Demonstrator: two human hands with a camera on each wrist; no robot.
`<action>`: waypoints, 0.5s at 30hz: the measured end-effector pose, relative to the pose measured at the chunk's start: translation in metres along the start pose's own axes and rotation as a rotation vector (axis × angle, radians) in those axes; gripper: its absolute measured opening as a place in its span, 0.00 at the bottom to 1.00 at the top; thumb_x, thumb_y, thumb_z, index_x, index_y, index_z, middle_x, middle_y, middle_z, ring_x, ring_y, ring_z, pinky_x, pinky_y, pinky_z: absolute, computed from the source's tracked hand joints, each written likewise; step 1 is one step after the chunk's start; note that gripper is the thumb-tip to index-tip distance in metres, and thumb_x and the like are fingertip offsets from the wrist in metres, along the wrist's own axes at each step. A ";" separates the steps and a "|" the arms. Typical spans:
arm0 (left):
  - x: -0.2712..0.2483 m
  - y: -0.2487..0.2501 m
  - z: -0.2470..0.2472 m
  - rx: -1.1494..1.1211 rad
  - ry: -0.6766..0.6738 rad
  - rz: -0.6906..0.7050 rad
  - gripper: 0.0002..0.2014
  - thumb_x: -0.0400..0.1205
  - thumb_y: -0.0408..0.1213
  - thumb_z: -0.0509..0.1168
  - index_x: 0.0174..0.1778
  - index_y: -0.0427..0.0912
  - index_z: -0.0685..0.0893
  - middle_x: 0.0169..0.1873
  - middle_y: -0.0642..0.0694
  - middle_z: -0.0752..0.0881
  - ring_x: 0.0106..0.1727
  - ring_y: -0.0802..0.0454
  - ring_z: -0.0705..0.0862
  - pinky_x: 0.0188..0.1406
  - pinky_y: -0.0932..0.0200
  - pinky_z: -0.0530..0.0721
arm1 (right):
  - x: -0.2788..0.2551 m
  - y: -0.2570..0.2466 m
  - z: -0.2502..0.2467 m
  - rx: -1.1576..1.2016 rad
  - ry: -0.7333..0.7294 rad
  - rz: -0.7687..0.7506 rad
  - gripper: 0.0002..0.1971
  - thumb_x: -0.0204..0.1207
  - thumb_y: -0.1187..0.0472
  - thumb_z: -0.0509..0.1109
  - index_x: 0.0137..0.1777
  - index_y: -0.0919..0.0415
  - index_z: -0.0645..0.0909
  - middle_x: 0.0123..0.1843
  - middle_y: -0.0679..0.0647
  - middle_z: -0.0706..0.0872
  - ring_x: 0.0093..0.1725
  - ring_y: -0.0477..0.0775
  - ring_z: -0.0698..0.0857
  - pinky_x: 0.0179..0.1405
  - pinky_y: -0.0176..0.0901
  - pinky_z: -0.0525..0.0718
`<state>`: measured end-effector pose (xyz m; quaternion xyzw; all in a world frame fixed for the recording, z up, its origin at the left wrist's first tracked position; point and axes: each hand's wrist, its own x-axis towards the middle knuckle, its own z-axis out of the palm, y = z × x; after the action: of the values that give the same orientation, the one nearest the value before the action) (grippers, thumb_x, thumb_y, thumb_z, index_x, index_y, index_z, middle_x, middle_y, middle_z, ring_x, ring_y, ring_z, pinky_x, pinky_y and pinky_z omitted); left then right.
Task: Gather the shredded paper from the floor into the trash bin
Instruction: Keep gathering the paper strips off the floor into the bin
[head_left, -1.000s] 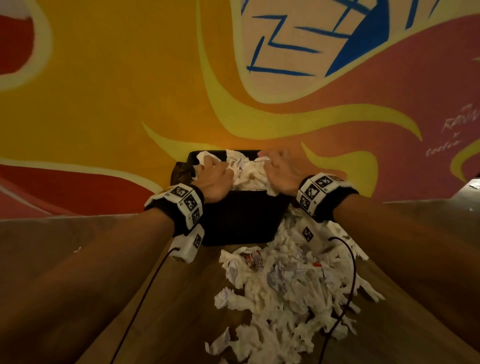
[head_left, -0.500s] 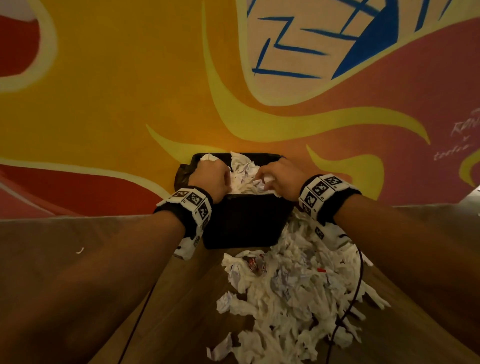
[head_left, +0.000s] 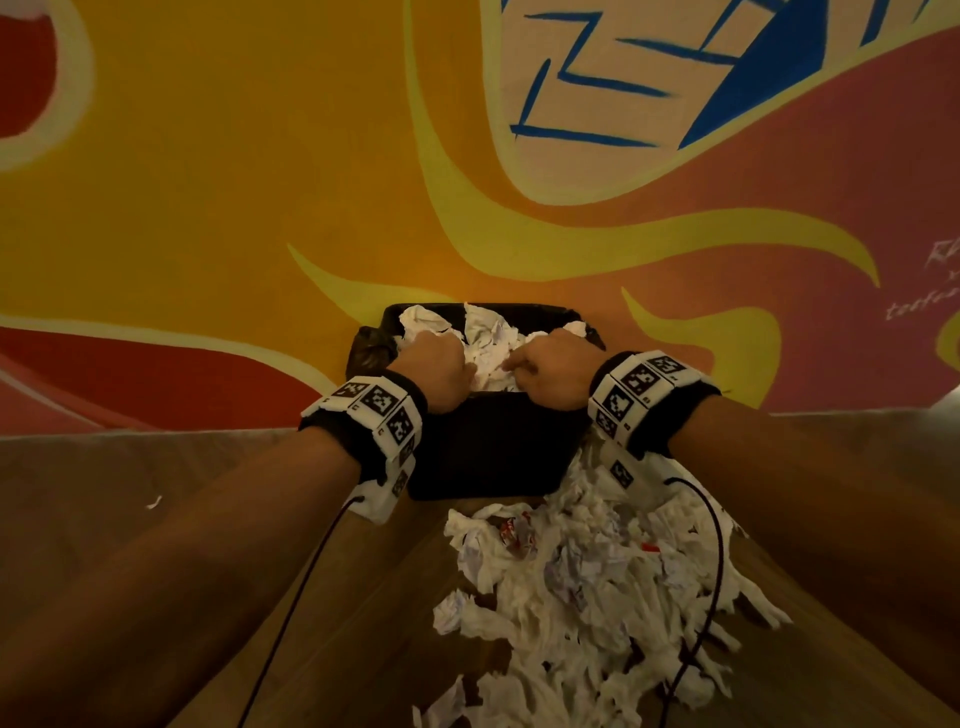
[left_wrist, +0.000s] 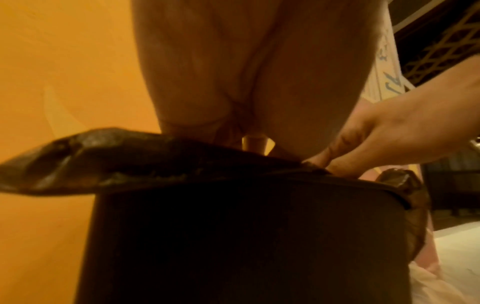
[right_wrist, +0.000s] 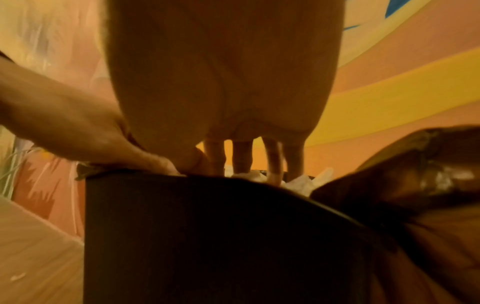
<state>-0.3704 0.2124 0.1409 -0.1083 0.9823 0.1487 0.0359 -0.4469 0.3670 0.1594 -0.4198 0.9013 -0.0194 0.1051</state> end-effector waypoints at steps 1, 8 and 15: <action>-0.002 0.001 0.003 -0.014 -0.034 -0.005 0.25 0.88 0.48 0.52 0.51 0.25 0.80 0.52 0.24 0.82 0.54 0.29 0.81 0.45 0.48 0.77 | -0.002 0.000 0.001 -0.041 -0.011 0.004 0.20 0.84 0.54 0.55 0.72 0.52 0.79 0.66 0.56 0.84 0.60 0.57 0.83 0.55 0.41 0.80; 0.002 0.003 0.008 0.024 -0.344 -0.114 0.41 0.83 0.66 0.34 0.57 0.36 0.82 0.46 0.38 0.83 0.42 0.47 0.80 0.48 0.52 0.73 | -0.002 0.000 0.014 0.010 -0.180 0.055 0.22 0.87 0.53 0.46 0.68 0.59 0.77 0.67 0.61 0.80 0.62 0.64 0.78 0.59 0.48 0.75; 0.007 0.007 0.003 -0.043 -0.475 -0.179 0.38 0.83 0.67 0.35 0.83 0.47 0.62 0.83 0.44 0.61 0.82 0.46 0.61 0.77 0.53 0.58 | -0.004 0.007 0.016 -0.103 -0.301 0.091 0.19 0.89 0.58 0.44 0.73 0.62 0.68 0.70 0.69 0.76 0.66 0.67 0.77 0.64 0.55 0.74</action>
<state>-0.3785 0.2182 0.1397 -0.1576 0.9294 0.1869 0.2765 -0.4463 0.3753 0.1431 -0.3815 0.8933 0.0949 0.2181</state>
